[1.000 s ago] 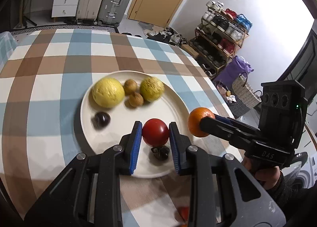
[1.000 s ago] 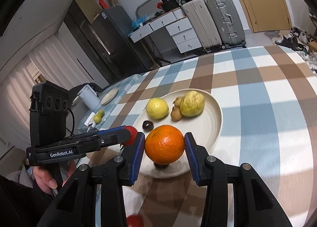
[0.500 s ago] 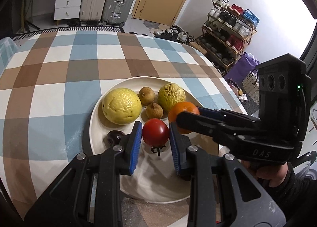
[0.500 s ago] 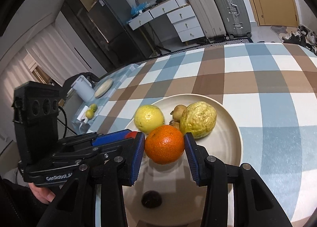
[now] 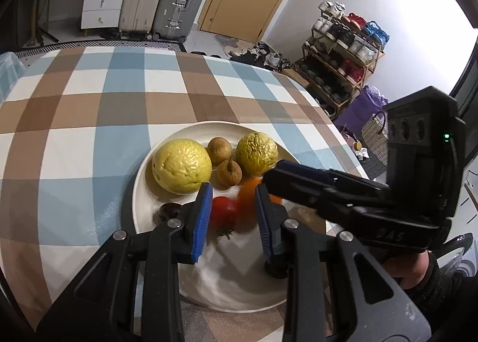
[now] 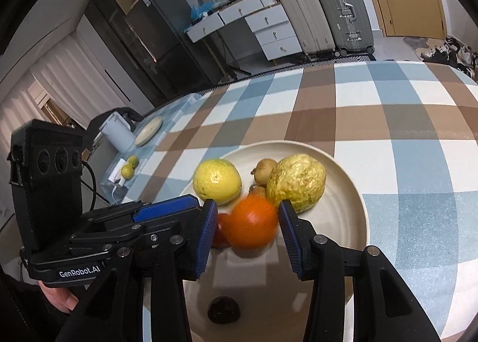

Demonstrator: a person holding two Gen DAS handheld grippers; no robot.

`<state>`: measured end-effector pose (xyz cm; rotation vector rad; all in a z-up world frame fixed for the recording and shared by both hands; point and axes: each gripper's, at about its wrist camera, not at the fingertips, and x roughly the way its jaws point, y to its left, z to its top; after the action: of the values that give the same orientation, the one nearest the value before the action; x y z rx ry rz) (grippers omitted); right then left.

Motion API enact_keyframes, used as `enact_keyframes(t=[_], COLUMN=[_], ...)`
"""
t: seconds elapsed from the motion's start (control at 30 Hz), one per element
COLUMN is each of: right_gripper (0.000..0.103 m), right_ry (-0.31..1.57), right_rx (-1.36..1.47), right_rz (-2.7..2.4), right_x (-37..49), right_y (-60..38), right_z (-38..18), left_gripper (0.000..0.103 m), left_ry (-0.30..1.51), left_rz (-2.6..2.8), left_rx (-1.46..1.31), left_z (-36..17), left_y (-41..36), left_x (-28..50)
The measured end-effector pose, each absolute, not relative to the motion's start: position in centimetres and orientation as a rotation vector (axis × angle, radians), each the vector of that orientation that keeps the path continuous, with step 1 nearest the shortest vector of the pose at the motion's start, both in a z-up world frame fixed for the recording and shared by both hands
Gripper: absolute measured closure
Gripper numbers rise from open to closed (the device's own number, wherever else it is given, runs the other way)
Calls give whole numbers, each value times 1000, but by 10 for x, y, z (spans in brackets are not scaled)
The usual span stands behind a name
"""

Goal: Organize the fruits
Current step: 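Carry the tomato and orange onto the white plate and open both tools, then move both open tools back toward the last tomato and orange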

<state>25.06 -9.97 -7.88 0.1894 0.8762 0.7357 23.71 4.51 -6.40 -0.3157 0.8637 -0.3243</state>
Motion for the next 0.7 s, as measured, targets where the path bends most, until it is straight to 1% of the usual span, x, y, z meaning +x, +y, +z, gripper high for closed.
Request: enact_keyframes(t=[0.07, 0.2, 0.3, 0.33, 0.37, 0.43, 0.5, 0.57, 0.6, 0.67, 0.7], right_gripper=[53, 53, 48, 43, 40, 36, 27, 21, 18, 15, 14], right_ry=[854, 814, 799, 792, 786, 769, 756, 740, 734, 721, 717], right_rx=[204, 212, 216, 222, 226, 227, 228, 233, 234, 236, 238], right_rz=[743, 749, 742, 740, 740, 734, 720, 711, 705, 695, 691], right_x=[248, 235, 222, 216, 212, 201, 188, 175, 169, 157, 151], right_y=[-103, -109, -116, -119, -121, -127, -134, -141, -144, -151, -155], right_z=[-73, -58, -49, -47, -44, -39, -35, -31, -30, -27, -26], left_gripper=[78, 77, 75, 72, 66, 60, 56, 46, 44, 37, 36], left_ry=[857, 834, 816, 811, 807, 793, 781, 775, 770, 760, 752], left_rz=[-321, -304, -287, -284, -281, -270, -267, -261, -259, -255, -255], left_rx=[-322, -308, -289, -287, -281, -268, -257, -249, -245, -234, -232], left_z=[-59, -47, -37, -34, -30, -24, -19, -14, -11, -5, -2], left_y=[46, 45, 41, 40, 39, 34, 30, 26, 23, 17, 14], left_x=[232, 218, 202, 196, 190, 177, 164, 153, 146, 133, 126])
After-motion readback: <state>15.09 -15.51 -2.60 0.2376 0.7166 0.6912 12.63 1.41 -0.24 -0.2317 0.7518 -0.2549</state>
